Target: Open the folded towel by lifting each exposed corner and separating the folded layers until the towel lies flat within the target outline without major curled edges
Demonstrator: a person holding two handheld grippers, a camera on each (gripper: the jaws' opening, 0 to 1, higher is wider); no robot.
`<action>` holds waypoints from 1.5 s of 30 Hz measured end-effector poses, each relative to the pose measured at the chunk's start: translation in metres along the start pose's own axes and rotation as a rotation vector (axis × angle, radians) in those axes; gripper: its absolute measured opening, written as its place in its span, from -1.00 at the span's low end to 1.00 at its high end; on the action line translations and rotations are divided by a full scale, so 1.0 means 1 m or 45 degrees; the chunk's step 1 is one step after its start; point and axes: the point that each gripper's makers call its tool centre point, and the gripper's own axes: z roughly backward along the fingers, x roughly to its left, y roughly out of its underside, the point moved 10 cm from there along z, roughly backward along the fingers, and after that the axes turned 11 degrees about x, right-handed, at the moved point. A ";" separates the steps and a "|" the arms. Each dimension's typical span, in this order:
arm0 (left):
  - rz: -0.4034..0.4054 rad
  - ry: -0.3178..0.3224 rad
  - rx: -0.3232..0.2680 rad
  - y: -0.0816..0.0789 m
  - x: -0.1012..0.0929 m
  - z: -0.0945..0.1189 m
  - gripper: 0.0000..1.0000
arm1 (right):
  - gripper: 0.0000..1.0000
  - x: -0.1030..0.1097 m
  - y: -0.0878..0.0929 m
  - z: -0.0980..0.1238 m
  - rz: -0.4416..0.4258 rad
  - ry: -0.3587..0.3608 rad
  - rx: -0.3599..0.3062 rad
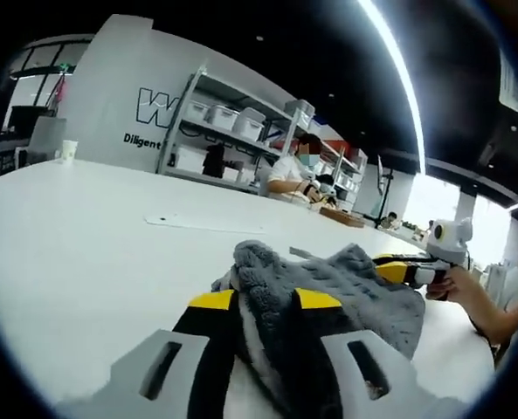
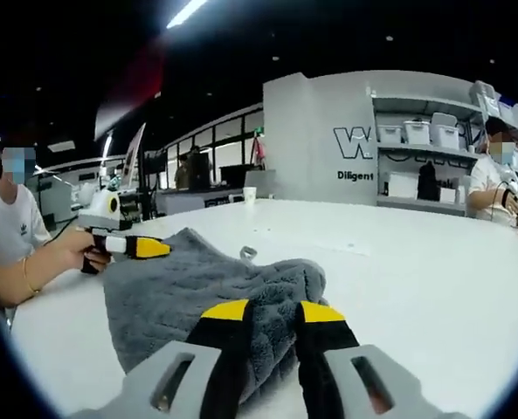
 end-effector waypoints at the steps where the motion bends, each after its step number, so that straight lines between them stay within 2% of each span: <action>1: 0.043 0.022 -0.001 0.001 -0.001 -0.001 -0.74 | -0.80 0.001 0.000 -0.001 -0.004 -0.012 -0.006; 3: 0.017 -0.002 0.005 0.001 0.001 -0.001 -0.75 | -0.90 0.003 -0.001 -0.002 -0.009 -0.043 -0.031; 7: 0.025 -0.002 0.012 0.001 0.000 0.000 -0.79 | -0.99 0.005 -0.001 -0.002 0.019 -0.039 -0.032; 14: -0.037 -0.025 0.008 -0.004 -0.011 0.007 -0.83 | -1.00 0.013 -0.009 0.010 0.043 -0.058 -0.107; 18: -0.063 -0.016 -0.039 -0.009 -0.024 0.016 -0.82 | -1.00 0.025 -0.018 0.027 0.070 -0.067 -0.173; 22: -0.131 -0.029 -0.080 -0.012 -0.034 0.028 -0.82 | -1.00 0.036 -0.021 0.038 0.125 -0.076 -0.200; 26: -0.133 -0.020 -0.102 -0.011 -0.045 0.043 -0.82 | -1.00 0.048 -0.022 0.055 0.141 -0.089 -0.234; 32: -0.149 -0.022 -0.139 0.000 -0.059 0.065 -0.82 | -1.00 0.062 -0.014 0.075 0.135 -0.102 -0.274; 36: -0.163 -0.030 -0.135 0.011 -0.067 0.076 -0.82 | -1.00 0.071 -0.004 0.086 0.116 -0.110 -0.288; 45: -0.127 -0.029 -0.154 0.032 -0.078 0.100 -0.83 | -1.00 0.086 0.018 0.110 0.087 -0.120 -0.295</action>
